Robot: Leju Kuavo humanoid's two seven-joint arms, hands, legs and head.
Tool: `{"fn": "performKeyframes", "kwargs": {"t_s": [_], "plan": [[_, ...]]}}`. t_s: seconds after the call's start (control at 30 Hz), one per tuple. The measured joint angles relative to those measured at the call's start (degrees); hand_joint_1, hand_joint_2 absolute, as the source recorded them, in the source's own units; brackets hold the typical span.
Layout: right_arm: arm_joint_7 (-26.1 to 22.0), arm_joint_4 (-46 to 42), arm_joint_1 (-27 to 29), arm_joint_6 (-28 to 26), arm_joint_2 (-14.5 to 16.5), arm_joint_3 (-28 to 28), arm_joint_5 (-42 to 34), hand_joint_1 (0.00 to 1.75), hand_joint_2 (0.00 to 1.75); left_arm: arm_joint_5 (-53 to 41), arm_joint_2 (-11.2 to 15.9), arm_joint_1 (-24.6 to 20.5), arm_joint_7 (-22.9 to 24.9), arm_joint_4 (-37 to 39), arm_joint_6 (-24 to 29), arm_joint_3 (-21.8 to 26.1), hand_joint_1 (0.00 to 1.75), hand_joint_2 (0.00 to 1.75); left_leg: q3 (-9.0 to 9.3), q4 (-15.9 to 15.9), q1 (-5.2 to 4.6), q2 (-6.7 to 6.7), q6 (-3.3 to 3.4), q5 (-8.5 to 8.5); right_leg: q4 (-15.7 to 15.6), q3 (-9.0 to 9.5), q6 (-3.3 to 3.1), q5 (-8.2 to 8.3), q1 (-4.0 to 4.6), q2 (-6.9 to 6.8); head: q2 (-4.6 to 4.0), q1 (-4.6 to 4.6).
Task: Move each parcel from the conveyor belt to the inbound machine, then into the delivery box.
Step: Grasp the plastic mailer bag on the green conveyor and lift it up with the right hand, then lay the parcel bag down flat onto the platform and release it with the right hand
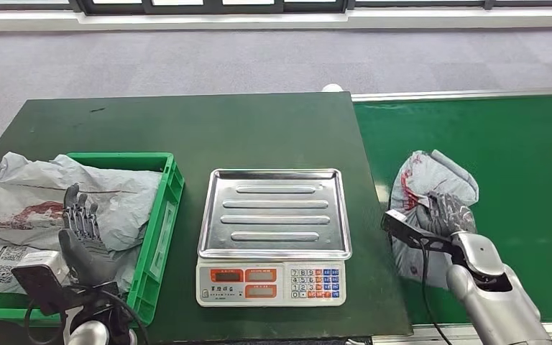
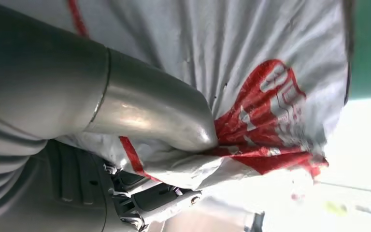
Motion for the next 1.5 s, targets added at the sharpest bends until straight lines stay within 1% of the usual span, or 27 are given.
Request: {"fn": "performKeyframes", "kwargs": {"t_s": [0.07,0.23,0.4,0.57,0.6,0.63,0.7,0.77,0.9,0.97,1.0,1.03,1.07,1.1,1.17,1.2,1.23,1.27,1.3,1.33,1.43,1.5], "plan": [[0.05,-2.03,-0.33,0.93,0.87,-1.03,0.67,1.75,1.75,-0.04,-0.16,0.51,0.01,-0.75,-0.02,0.03,0.0,0.0,-0.01,0.0,0.01,-0.15,-0.01,0.01,0.0,0.03,-0.01,-0.01,0.0,-0.13,0.0,-0.01],[-1.06,-4.47,-0.29,0.87,2.34,-2.83,1.56,1.75,1.75,-0.14,-0.29,0.93,0.02,-1.57,-0.02,0.09,0.0,0.0,-0.05,0.0,0.01,-0.18,-0.05,0.04,0.02,0.02,-0.01,-0.01,0.01,-0.12,0.0,0.0],[-1.69,-5.63,-0.28,-1.1,3.19,-3.84,1.83,1.75,1.75,-0.2,-0.38,1.05,0.02,-1.88,-0.02,0.11,0.0,0.0,-0.05,0.0,0.01,-0.18,-0.05,0.04,0.01,0.02,-0.01,-0.01,0.01,-0.11,0.0,0.0],[-1.67,-6.06,-0.23,-1.8,3.74,-4.38,2.19,1.75,1.75,-0.22,-0.39,1.09,0.02,-1.97,-0.03,0.13,0.0,0.0,-0.04,0.0,0.01,-0.18,-0.05,0.04,0.01,0.01,-0.01,-0.01,0.0,-0.11,0.0,-0.01],[-1.69,-6.42,0.02,-3.26,3.89,-4.57,2.81,1.75,1.75,-0.22,-0.4,1.09,0.02,-1.97,-0.09,0.13,0.0,0.0,-0.04,0.0,0.01,-0.19,-0.05,0.04,0.01,0.01,-0.01,-0.01,0.0,-0.13,0.0,-0.01],[-1.79,-7.22,0.53,-5.93,4.15,-4.98,3.71,1.75,1.75,-0.22,-0.41,1.09,0.01,-1.97,-0.18,0.13,0.0,0.0,-0.05,0.0,0.01,-0.21,-0.05,0.04,0.01,0.01,-0.01,-0.01,0.0,-0.15,0.0,-0.01],[-2.71,-10.99,2.41,-13.94,5.15,-6.68,6.0,1.75,1.75,-0.22,-0.48,1.1,-0.01,-1.95,-0.46,0.13,0.0,0.0,-0.06,0.01,0.01,-0.24,-0.05,0.04,0.01,0.0,-0.01,-0.01,0.0,-0.19,0.0,-0.01],[-4.81,-16.99,5.03,-21.23,6.52,-9.18,7.23,1.75,1.75,-0.23,-0.62,1.13,-0.12,-1.85,-0.68,0.13,0.0,0.0,-0.06,0.01,0.01,-0.25,-0.05,0.02,0.01,0.0,-0.02,-0.05,0.01,-0.2,0.0,-0.01],[-10.39,-27.6,9.0,-31.09,9.55,-13.87,7.13,1.75,1.75,-0.26,-0.86,0.84,-0.5,-1.16,-0.71,0.12,0.0,0.0,-0.08,-0.01,0.01,-0.19,-0.07,-0.04,0.01,-0.06,-0.03,-0.1,0.01,-0.13,0.0,0.0],[-13.46,-31.6,9.69,-33.83,10.74,-15.59,6.17,1.75,1.75,-0.03,-0.91,0.16,-0.61,-0.45,-0.68,0.1,0.0,0.0,-0.07,-0.01,0.02,-0.14,-0.07,-0.04,0.01,-0.09,-0.04,-0.11,0.01,-0.08,0.0,0.01],[-15.57,-33.41,9.83,-34.43,11.34,-16.4,5.27,1.75,1.75,0.1,-0.94,-0.23,-0.71,-0.04,-0.67,0.09,0.0,0.0,-0.07,-0.01,0.02,-0.12,-0.07,-0.04,0.01,-0.08,-0.04,-0.1,0.01,-0.07,0.0,0.01],[-18.68,-35.0,9.76,-34.67,12.24,-17.35,3.72,1.75,1.75,0.25,-1.0,-0.64,-0.85,0.38,-0.6,0.07,0.0,0.0,-0.07,-0.01,0.02,-0.1,-0.07,-0.03,0.01,-0.08,-0.05,-0.1,0.01,-0.07,0.0,0.01],[-23.63,-36.23,9.31,-34.79,13.59,-18.56,1.55,1.75,1.75,0.43,-1.07,-1.1,-1.04,0.83,-0.5,0.06,0.0,0.0,-0.07,-0.02,0.02,-0.08,-0.08,-0.01,0.02,-0.09,-0.06,-0.07,0.01,-0.05,0.0,0.0],[-30.14,-37.03,8.42,-34.87,15.35,-20.08,-1.24,1.75,1.75,0.62,-1.16,-1.62,-1.24,1.3,-0.39,0.04,0.0,0.0,-0.07,-0.02,0.02,-0.02,-0.11,0.02,0.03,-0.1,-0.08,-0.03,0.01,0.0,0.0,0.0],[-45.05,-37.66,5.92,-34.96,19.68,-23.43,-8.29,1.75,1.75,1.38,-1.34,-2.98,-1.67,2.32,-0.27,-0.09,0.0,0.0,-0.04,-0.02,0.03,0.09,-0.13,0.09,0.04,-0.14,-0.12,0.06,0.02,0.09,0.0,-0.01],[-50.22,-37.76,4.78,-34.99,21.55,-24.61,-11.7,1.75,1.75,1.88,-1.4,-3.71,-1.9,2.84,-0.32,-0.19,0.0,0.0,-0.02,-0.02,0.03,0.12,-0.12,0.11,0.04,-0.14,-0.12,0.09,0.03,0.11,0.0,-0.01],[-53.02,-37.83,3.83,-35.0,23.06,-25.25,-14.62,1.75,1.75,2.47,-1.43,-4.37,-2.11,3.33,-0.45,-0.29,0.0,0.0,-0.01,-0.02,0.04,0.13,-0.12,0.14,0.04,-0.13,-0.12,0.1,0.03,0.1,0.0,-0.01],[-53.47,-37.88,3.04,-34.99,24.12,-25.45,-16.88,1.75,1.75,2.99,-1.42,-4.91,-2.28,3.76,-0.64,-0.36,0.0,0.0,0.0,-0.02,0.04,0.12,-0.12,0.17,0.05,-0.12,-0.11,0.11,0.03,0.1,0.0,-0.01],[-52.28,-37.88,2.38,-34.96,24.87,-25.47,-18.65,1.75,1.75,3.43,-1.39,-5.33,-2.37,4.1,-0.9,-0.39,0.0,0.0,-0.01,-0.02,0.04,0.11,-0.12,0.19,0.05,-0.11,-0.11,0.12,0.03,0.1,0.0,-0.01],[-49.98,-37.83,1.82,-34.93,25.26,-25.46,-20.19,1.75,1.75,3.8,-1.34,-5.69,-2.36,4.37,-1.15,-0.44,0.0,0.0,-0.01,-0.02,0.04,0.1,-0.12,0.21,0.05,-0.1,-0.11,0.13,0.03,0.09,0.0,0.0],[-41.94,-37.15,0.88,-34.85,24.51,-24.52,-25.45,1.75,1.75,4.62,-1.02,-6.39,-2.08,4.85,-1.51,-0.67,0.0,0.0,-0.03,-0.01,0.03,0.06,-0.08,0.23,0.05,-0.06,-0.07,0.16,0.02,0.07,0.0,0.01],[-39.97,-36.44,0.73,-34.82,23.54,-23.38,-27.95,1.75,1.75,4.87,-0.78,-6.46,-1.94,4.91,-1.57,-0.77,0.0,0.0,-0.05,0.0,0.01,0.08,-0.08,0.23,0.05,-0.09,-0.04,0.19,0.0,0.08,0.0,0.0]]}}
